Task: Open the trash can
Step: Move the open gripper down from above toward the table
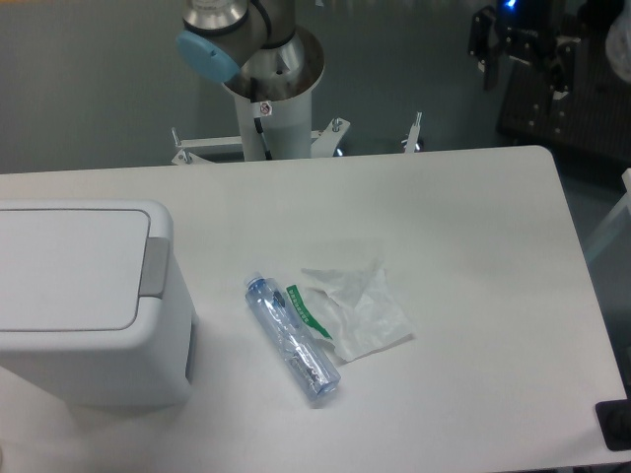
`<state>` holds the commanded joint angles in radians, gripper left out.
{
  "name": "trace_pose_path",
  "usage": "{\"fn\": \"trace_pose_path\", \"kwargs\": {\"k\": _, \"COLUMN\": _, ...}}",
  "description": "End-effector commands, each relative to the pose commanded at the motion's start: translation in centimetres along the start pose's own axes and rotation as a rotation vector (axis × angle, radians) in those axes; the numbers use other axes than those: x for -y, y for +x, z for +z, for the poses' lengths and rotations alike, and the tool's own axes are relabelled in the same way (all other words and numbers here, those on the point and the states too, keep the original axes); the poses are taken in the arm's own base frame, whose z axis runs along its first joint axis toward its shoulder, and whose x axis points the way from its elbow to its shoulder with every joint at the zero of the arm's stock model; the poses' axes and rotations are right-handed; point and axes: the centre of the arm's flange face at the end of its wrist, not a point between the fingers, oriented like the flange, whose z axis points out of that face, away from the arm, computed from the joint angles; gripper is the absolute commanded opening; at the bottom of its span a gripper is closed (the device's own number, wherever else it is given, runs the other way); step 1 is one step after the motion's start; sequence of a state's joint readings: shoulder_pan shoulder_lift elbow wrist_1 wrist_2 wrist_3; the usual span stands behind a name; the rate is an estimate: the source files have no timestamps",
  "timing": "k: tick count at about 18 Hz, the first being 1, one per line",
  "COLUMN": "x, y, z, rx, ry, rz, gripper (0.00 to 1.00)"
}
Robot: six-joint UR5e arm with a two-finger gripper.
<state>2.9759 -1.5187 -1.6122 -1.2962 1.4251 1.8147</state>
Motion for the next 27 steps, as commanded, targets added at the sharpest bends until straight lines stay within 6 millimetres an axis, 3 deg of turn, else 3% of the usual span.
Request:
{"fn": "trace_pose_path", "kwargs": {"k": 6, "x": 1.7, "y": 0.0, "z": -0.2, "rx": 0.003, "ry": 0.009, "rz": -0.042, "gripper": 1.00}}
{"fn": "trace_pose_path", "kwargs": {"k": 12, "x": 5.5, "y": -0.2, "z": 0.3, "rx": -0.008, "ry": 0.034, "rz": -0.122, "gripper": 1.00}}
{"fn": "trace_pose_path", "kwargs": {"k": 16, "x": 6.2, "y": -0.2, "z": 0.2, "rx": -0.010, "ry": 0.040, "rz": -0.217, "gripper": 1.00}}
{"fn": "trace_pose_path", "kwargs": {"k": 24, "x": 11.9, "y": -0.5, "z": -1.1, "rx": -0.001, "ry": 0.083, "rz": -0.396, "gripper": 1.00}}
{"fn": "trace_pose_path", "kwargs": {"k": 27, "x": 13.1, "y": -0.2, "z": -1.3, "rx": -0.010, "ry": 0.099, "rz": -0.477, "gripper": 1.00}}
